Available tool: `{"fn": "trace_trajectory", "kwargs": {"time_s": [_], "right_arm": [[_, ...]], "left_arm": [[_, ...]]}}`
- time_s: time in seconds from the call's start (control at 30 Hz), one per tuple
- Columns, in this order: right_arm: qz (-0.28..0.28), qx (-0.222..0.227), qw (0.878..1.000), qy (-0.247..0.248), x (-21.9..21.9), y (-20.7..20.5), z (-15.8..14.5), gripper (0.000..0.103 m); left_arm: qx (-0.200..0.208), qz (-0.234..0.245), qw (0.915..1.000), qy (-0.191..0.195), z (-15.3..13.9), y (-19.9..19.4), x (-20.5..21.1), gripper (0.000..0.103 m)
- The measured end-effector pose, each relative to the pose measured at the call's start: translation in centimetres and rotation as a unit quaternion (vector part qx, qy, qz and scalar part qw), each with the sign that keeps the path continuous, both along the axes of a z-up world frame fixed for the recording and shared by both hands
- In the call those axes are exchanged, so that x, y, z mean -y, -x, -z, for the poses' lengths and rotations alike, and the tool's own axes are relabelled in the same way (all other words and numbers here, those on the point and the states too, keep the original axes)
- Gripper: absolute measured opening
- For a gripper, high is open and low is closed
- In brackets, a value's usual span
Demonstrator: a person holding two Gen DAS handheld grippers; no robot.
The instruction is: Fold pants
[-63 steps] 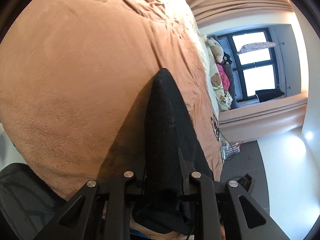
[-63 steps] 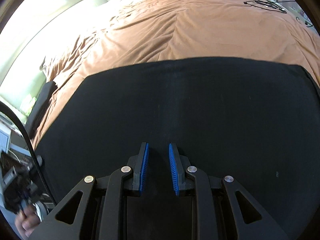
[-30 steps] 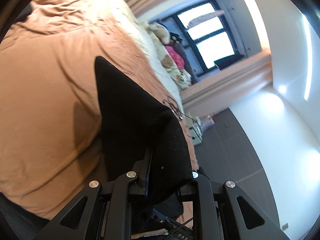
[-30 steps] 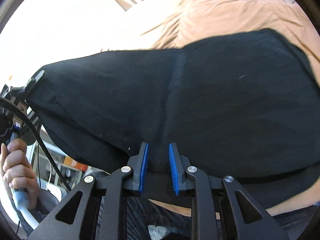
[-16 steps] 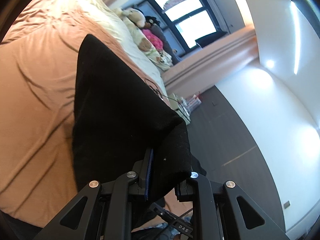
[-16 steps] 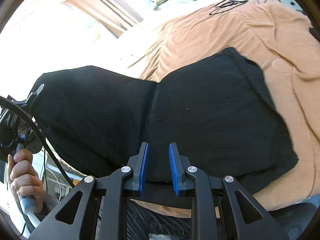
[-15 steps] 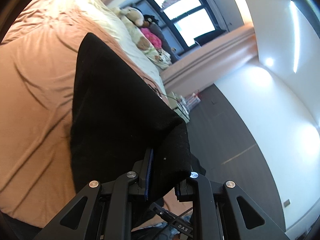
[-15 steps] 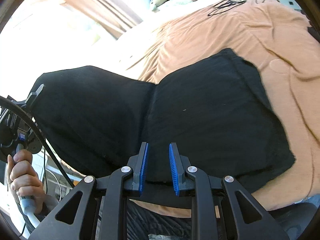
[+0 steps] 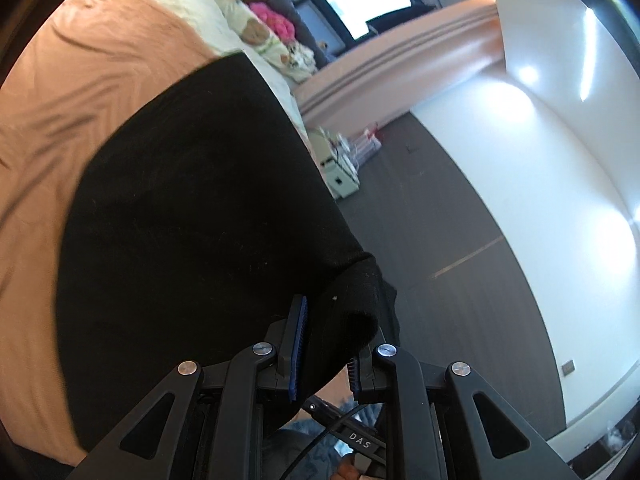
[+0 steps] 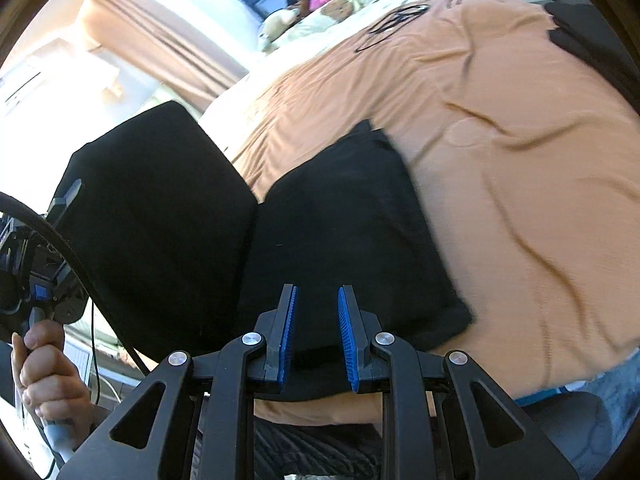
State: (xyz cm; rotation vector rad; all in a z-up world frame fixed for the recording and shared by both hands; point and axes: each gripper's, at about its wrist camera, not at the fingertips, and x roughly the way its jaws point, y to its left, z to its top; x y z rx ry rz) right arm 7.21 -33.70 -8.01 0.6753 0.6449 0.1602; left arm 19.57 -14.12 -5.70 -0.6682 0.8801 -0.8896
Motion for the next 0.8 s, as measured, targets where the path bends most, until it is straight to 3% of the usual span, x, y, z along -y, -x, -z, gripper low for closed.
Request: {"fn": "trace_trajectory", "kwargs": {"time_s": [0.07, 0.13, 0.17, 0.3, 0.37, 0.57, 0.8], "right_arm": [[0.012, -0.005, 1.000, -0.001, 0.6, 1.1, -0.1, 0.018], [0.021, -0.011, 1.000, -0.003, 1.2, 1.8, 0.2, 0.018], [0.026, -0.014, 1.000, -0.004, 1.6, 2.2, 0.3, 0.018], [0.043, -0.020, 0.999, -0.012, 2.9, 3.5, 0.7, 0.018], [0.048, -0.020, 0.998, -0.020, 3.4, 3.9, 0.8, 0.018], [0.041, -0.005, 0.998, -0.043, 3.8, 3.5, 0.9, 0.018], [0.019, 0.027, 0.996, -0.089, 4.1, 2.6, 1.0, 0.018]], "left_arm": [[-0.013, 0.019, 0.9997, -0.006, 1.4, -0.1, 2.4, 0.019], [-0.028, 0.026, 0.9986, -0.037, 3.0, -0.2, 4.4, 0.023], [-0.037, 0.026, 0.9973, -0.057, 3.7, -0.2, 5.1, 0.029], [-0.065, 0.060, 0.9945, -0.056, 5.7, 0.2, 6.8, 0.049], [-0.059, 0.058, 0.9948, -0.060, 5.7, 0.4, 6.6, 0.067], [-0.048, 0.039, 0.9959, -0.066, 5.1, 0.9, 5.0, 0.074], [-0.048, 0.005, 0.9943, -0.095, 5.7, 0.8, 2.1, 0.075]]}}
